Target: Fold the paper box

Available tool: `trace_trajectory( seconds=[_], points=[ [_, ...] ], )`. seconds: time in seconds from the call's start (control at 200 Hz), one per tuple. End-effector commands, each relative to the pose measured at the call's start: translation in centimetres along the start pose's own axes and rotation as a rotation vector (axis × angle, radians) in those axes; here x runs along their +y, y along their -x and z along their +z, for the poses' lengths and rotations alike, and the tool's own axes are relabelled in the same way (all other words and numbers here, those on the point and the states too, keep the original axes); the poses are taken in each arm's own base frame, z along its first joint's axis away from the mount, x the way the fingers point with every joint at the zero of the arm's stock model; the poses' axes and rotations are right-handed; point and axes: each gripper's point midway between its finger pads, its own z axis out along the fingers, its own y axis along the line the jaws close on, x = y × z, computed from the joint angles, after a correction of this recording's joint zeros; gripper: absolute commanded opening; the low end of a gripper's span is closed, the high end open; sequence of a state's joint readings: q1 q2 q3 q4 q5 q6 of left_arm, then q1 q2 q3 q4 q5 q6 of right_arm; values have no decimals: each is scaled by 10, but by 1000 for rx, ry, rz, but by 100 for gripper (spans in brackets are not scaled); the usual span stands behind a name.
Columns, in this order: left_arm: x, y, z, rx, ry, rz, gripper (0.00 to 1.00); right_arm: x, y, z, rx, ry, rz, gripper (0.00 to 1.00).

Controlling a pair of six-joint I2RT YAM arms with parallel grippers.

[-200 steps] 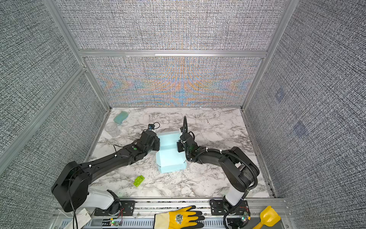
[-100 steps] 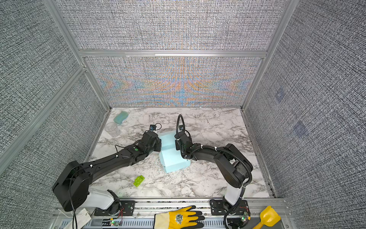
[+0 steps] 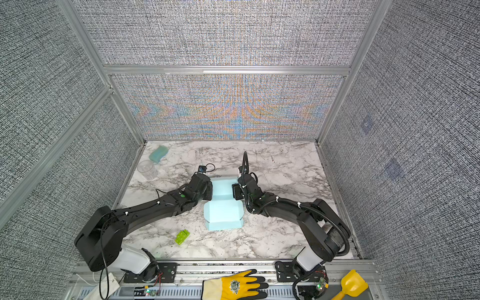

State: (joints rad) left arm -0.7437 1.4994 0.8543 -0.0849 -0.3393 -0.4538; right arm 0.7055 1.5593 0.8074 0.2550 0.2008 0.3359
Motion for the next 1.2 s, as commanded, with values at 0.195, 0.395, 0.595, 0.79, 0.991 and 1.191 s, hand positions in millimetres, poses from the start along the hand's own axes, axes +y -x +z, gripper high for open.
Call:
trace_trajectory(
  seconds=[0.195,0.395,0.595,0.79,0.991,1.191],
  points=[
    [2,-1,0,-1,14,-3,0,0,10,-5,-41,31,9,61],
    [0,-2,0,0,13,2,0,-11,5,2,-9,-41,7,57],
    [-1,-5,3,23,15,17,0,-15,9,-4,-9,-52,17,56],
    [-2,-5,2,30,19,19,0,-15,-6,-1,47,-47,28,55],
    [-3,-6,4,39,26,23,0,-15,-15,-1,66,-47,37,53],
    [-4,-4,6,45,36,20,0,-16,-31,0,96,-68,43,52]
  ],
)
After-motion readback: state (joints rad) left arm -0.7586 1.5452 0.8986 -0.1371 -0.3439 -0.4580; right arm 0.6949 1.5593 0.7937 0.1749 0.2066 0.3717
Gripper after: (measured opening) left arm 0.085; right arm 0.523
